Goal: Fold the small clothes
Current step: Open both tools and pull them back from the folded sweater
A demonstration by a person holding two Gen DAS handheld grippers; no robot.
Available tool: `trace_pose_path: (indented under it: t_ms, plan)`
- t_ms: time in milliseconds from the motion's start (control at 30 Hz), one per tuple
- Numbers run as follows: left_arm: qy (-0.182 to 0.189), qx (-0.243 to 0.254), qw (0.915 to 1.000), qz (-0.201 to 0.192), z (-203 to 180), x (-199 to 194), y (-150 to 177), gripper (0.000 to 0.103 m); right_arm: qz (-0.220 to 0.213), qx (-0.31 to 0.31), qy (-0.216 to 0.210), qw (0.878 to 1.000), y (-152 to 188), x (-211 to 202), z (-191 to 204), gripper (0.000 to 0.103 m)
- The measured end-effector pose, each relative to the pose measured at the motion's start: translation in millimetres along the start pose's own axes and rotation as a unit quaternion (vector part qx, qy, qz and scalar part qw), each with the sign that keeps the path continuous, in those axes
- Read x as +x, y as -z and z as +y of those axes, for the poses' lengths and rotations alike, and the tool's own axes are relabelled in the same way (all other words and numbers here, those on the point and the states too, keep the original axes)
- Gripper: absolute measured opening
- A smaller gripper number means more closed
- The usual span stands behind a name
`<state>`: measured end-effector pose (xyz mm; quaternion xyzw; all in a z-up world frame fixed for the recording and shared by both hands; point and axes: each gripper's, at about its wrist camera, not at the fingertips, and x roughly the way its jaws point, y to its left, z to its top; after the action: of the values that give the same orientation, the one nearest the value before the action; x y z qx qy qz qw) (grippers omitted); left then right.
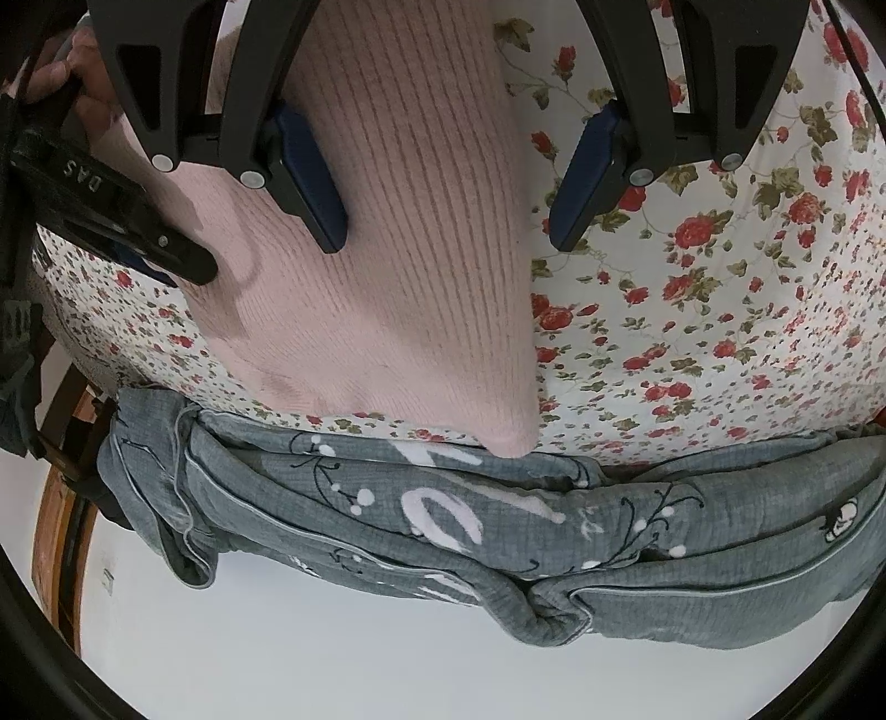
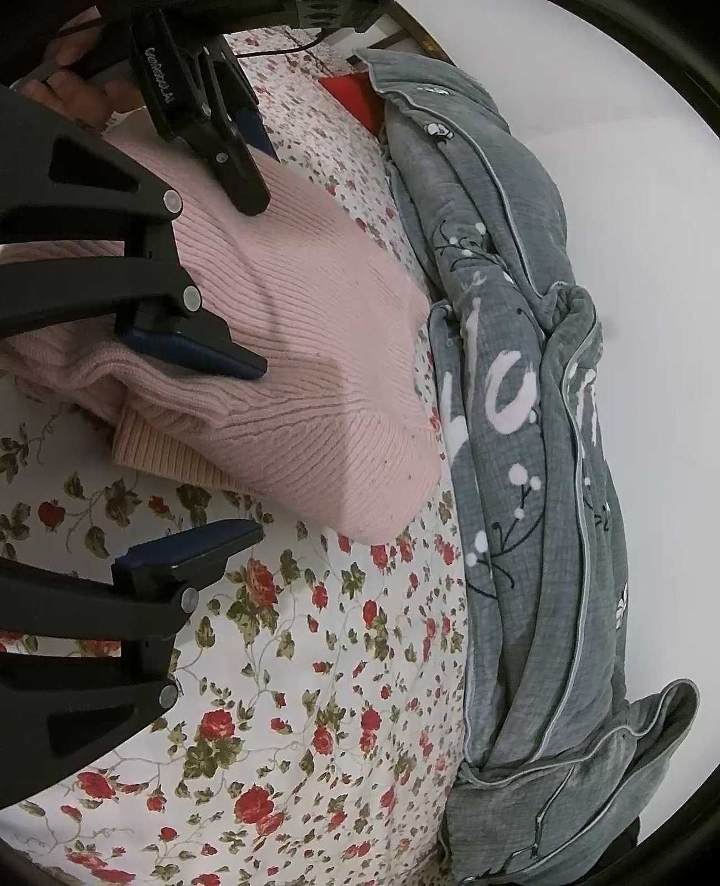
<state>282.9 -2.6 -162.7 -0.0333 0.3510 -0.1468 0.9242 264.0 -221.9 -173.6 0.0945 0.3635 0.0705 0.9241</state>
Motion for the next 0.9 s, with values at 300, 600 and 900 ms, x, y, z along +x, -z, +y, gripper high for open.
trace_pose_path:
  t_ms: [300, 600, 900]
  plan:
    - [0.012, 0.042, 0.999, -0.002, -11, -14, 7, 0.074, -0.012, -0.012, 0.033, 0.999, -7, -13, -1, 0.055]
    - [0.002, 0.068, 0.9976, 0.012, -22, -27, 20, 0.074, -0.004, -0.055, 0.096, 0.994, 5, -36, 15, 0.055]
    - [-0.009, 0.042, 0.9987, 0.028, -15, -46, 34, 0.074, 0.023, -0.028, 0.105, 0.994, 20, -104, 19, 0.055]
